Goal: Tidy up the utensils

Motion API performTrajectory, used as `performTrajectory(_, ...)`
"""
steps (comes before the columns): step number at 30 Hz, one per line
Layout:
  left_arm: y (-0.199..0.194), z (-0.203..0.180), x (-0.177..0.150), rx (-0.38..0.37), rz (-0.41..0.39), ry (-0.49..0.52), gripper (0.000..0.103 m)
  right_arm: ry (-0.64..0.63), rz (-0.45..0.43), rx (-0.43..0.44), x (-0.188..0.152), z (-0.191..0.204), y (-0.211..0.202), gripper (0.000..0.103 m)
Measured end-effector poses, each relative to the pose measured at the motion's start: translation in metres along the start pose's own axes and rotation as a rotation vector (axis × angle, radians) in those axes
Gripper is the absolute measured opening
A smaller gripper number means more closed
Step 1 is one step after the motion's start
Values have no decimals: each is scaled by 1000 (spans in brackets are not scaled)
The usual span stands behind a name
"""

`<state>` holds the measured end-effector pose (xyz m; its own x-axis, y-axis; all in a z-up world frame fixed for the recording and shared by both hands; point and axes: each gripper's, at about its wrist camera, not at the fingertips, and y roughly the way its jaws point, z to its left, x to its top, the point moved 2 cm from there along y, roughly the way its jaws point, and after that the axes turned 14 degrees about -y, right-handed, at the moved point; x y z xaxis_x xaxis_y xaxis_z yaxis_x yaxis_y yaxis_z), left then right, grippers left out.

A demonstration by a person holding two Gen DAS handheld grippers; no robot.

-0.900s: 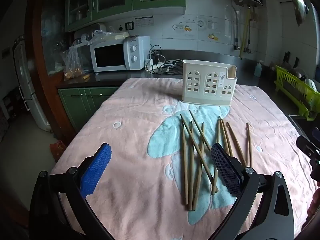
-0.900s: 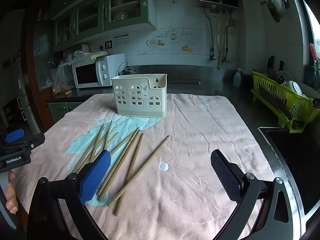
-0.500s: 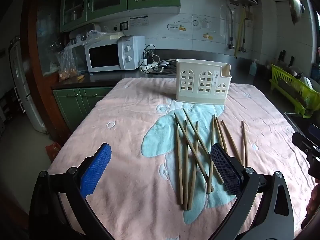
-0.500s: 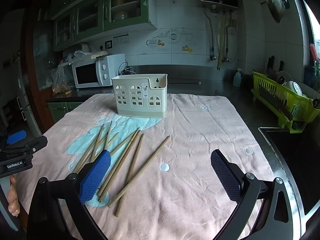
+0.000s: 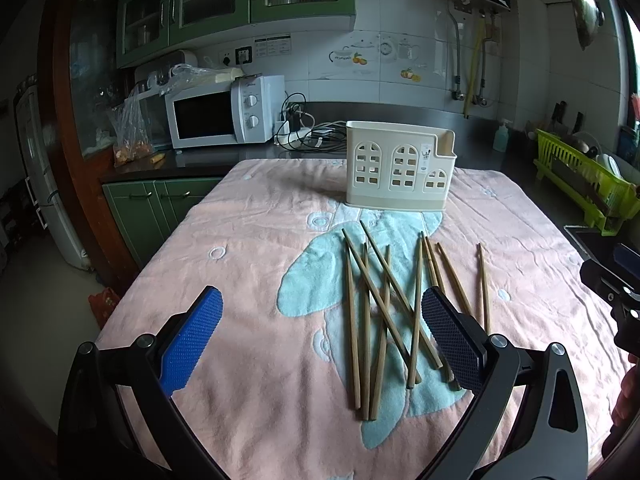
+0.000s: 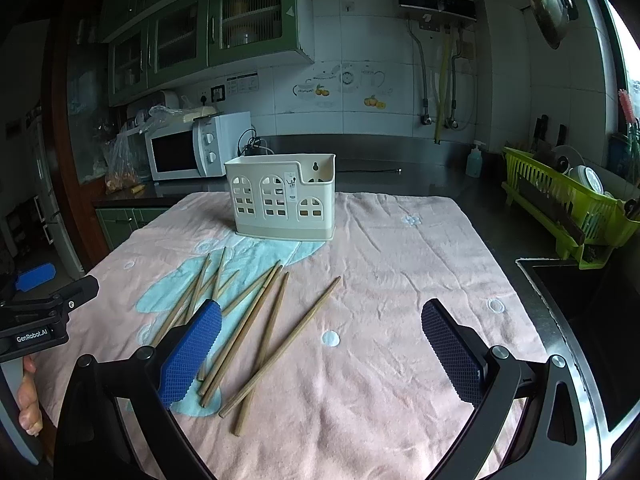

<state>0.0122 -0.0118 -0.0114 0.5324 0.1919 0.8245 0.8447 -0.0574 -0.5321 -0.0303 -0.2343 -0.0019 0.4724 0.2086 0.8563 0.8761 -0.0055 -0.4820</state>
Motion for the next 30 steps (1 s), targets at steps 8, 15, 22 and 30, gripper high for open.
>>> performTrajectory(8, -1, 0, 2, -5, -4, -2, 98, -3, -7, -2, 1, 0, -2, 97)
performTrajectory(15, -2, -1, 2, -14, 3, -3, 98, -5, -7, -1, 2, 0, -3, 97)
performTrajectory(22, -3, 0, 1, -14, -3, 8, 98, -7, -10, 0, 6, 2, -6, 97)
performTrajectory(30, -3, 1, 2, -7, -6, 5, 98, -7, -10, 1, 7, 3, -7, 97)
